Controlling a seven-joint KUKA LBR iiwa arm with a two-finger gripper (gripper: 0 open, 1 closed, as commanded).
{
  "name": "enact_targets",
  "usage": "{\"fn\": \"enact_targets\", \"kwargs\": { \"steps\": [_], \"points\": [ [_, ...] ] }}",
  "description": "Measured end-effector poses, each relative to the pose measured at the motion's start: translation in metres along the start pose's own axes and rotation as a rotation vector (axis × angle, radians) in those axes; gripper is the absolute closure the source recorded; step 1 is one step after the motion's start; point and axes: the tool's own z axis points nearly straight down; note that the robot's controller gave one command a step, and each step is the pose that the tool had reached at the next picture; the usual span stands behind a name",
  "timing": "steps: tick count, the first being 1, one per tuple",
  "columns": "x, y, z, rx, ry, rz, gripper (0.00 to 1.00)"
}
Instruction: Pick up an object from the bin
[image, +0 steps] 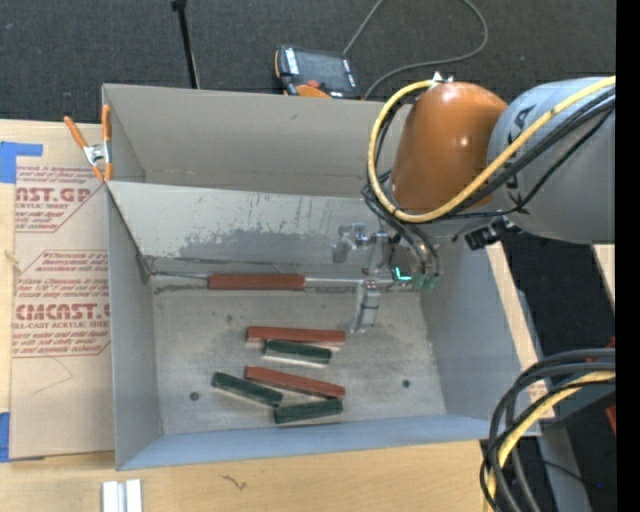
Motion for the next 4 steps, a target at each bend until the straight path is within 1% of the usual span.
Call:
{"fn": "enact_targets", "kwargs": {
  "steps": [1,2,3,4],
  "points": [
    [-0.005,0.049,0.124,-0.001,-0.009,-0.044,0.00],
    [-0.010,0.063,0.092,-0.002,-0.009,0.177,0.00],
    [0.007,0.065,0.093,-0.001,-0.005,0.263,0.00],
    [0.016,0.060,0.125,-0.001,-0.003,0.326,0.00]
  ]
}}
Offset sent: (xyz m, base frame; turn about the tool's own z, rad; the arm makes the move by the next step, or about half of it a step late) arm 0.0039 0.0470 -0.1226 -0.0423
